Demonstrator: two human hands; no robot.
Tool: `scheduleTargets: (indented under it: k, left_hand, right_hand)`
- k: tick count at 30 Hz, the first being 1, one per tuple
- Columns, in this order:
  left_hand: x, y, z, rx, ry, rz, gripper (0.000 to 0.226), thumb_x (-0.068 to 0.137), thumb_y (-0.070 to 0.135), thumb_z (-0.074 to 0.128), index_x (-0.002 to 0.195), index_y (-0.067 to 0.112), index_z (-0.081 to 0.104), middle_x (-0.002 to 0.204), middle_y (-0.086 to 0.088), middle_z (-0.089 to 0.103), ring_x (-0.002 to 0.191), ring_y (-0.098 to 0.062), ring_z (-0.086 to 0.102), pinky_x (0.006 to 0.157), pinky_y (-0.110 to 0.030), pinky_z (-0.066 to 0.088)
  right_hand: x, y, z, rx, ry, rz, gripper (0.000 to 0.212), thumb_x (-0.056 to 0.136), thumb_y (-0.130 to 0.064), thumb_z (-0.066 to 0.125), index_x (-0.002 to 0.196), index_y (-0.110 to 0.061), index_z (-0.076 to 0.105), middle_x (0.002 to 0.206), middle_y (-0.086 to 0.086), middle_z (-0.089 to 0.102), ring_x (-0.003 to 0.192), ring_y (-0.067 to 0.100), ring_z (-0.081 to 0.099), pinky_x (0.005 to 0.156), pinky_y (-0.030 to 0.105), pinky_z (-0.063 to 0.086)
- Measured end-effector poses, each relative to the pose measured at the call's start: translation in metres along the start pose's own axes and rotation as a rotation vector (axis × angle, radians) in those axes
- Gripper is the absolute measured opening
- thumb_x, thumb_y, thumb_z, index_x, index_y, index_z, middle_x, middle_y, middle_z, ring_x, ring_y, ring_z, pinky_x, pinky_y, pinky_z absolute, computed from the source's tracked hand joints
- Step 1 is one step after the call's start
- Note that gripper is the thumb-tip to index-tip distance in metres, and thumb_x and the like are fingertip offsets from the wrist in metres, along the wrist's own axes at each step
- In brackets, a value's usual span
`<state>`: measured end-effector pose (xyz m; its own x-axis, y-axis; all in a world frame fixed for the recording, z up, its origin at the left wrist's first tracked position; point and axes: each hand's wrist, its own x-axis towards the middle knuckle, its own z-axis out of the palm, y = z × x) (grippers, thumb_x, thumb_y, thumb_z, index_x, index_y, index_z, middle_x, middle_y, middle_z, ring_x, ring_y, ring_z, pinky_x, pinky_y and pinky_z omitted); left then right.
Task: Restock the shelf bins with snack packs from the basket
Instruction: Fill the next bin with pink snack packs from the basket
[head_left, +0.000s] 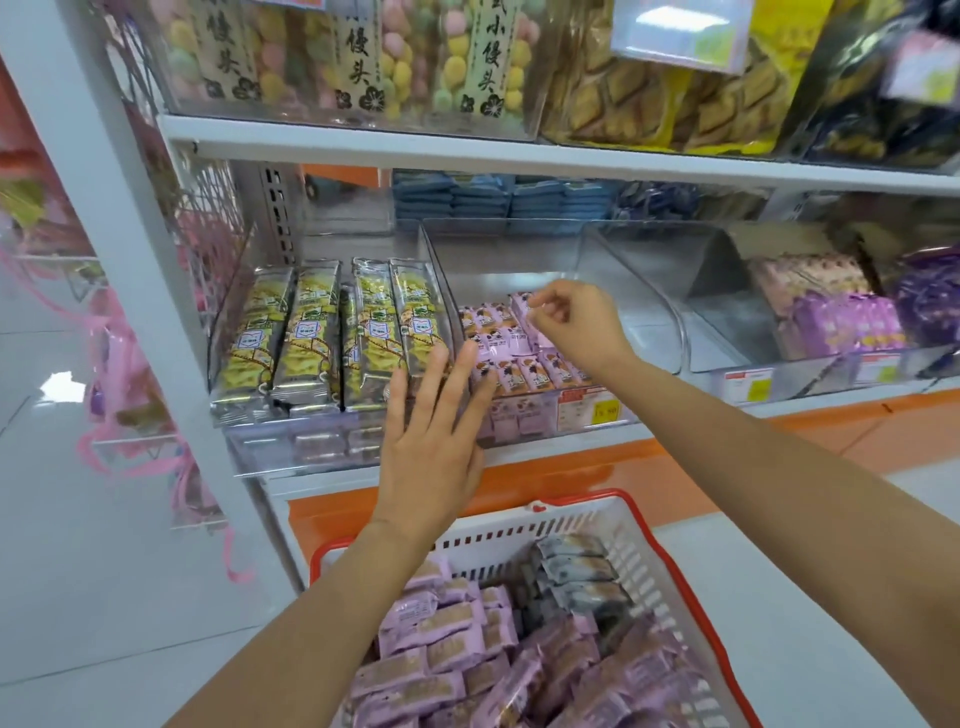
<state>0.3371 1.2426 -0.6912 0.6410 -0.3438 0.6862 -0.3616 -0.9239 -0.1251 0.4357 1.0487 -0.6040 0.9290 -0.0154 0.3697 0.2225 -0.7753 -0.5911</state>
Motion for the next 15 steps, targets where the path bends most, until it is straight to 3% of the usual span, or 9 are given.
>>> scheduleTargets:
  k: [2, 4, 6, 8, 11, 15]
  left_hand:
    - [-0.009, 0.006, -0.001, -0.044, 0.025, 0.034, 0.063, 0.089, 0.027, 0.039, 0.150, 0.015, 0.035, 0.163, -0.010, 0.013, 0.150, -0.031, 0.010, 0.122, -0.050, 0.004]
    - [-0.023, 0.012, 0.001, -0.101, 0.050, 0.071, 0.055, 0.086, 0.025, 0.041, 0.140, 0.015, 0.042, 0.150, -0.011, 0.030, 0.139, -0.032, 0.028, 0.113, -0.047, 0.018]
    - [-0.041, 0.016, 0.005, -0.131, 0.028, 0.121, 0.050, 0.080, 0.024, 0.048, 0.129, 0.013, 0.049, 0.134, -0.012, 0.039, 0.123, -0.033, 0.038, 0.102, -0.046, 0.027]
    - [-0.059, 0.015, 0.013, -0.128, -0.078, 0.194, 0.051, 0.071, 0.021, 0.066, 0.119, 0.008, 0.057, 0.126, -0.014, 0.048, 0.115, -0.034, 0.042, 0.096, -0.045, 0.031]
    - [-0.085, 0.010, 0.028, -0.130, -0.343, 0.174, 0.062, 0.061, 0.018, 0.079, 0.119, 0.007, 0.061, 0.119, -0.013, 0.058, 0.111, -0.032, 0.047, 0.094, -0.041, 0.034]
    - [-0.114, 0.004, 0.046, -0.074, -0.564, 0.095, 0.081, 0.059, 0.028, 0.088, 0.130, 0.002, 0.060, 0.134, -0.016, 0.057, 0.123, -0.036, 0.049, 0.102, -0.048, 0.032]
  right_hand:
    - [-0.026, -0.014, -0.009, 0.108, 0.000, -0.056, 0.004, 0.089, -0.012, 0.067, 0.092, -0.012, 0.069, 0.081, 0.002, 0.064, 0.064, 0.002, 0.052, 0.065, 0.019, 0.047]
    - [-0.055, -0.025, -0.016, 0.205, -0.007, -0.105, 0.002, 0.089, -0.008, 0.065, 0.088, -0.010, 0.065, 0.080, 0.002, 0.063, 0.062, 0.000, 0.050, 0.060, 0.015, 0.045]
    - [-0.083, -0.028, -0.017, 0.292, -0.035, -0.114, 0.004, 0.089, -0.006, 0.065, 0.086, -0.007, 0.062, 0.078, 0.008, 0.062, 0.061, 0.004, 0.050, 0.058, 0.020, 0.045]
    - [-0.110, -0.023, -0.010, 0.328, -0.079, -0.100, 0.007, 0.089, -0.009, 0.066, 0.086, -0.005, 0.061, 0.075, 0.012, 0.061, 0.060, 0.013, 0.050, 0.057, 0.027, 0.045]
    - [-0.147, -0.003, 0.012, 0.321, -0.172, -0.047, 0.008, 0.090, -0.013, 0.066, 0.086, -0.007, 0.062, 0.070, 0.001, 0.059, 0.059, 0.006, 0.048, 0.057, 0.020, 0.042]
    - [-0.185, 0.034, 0.052, 0.200, -0.322, 0.029, 0.008, 0.090, -0.018, 0.067, 0.092, -0.011, 0.064, 0.074, -0.006, 0.061, 0.065, 0.008, 0.056, 0.061, 0.020, 0.046]
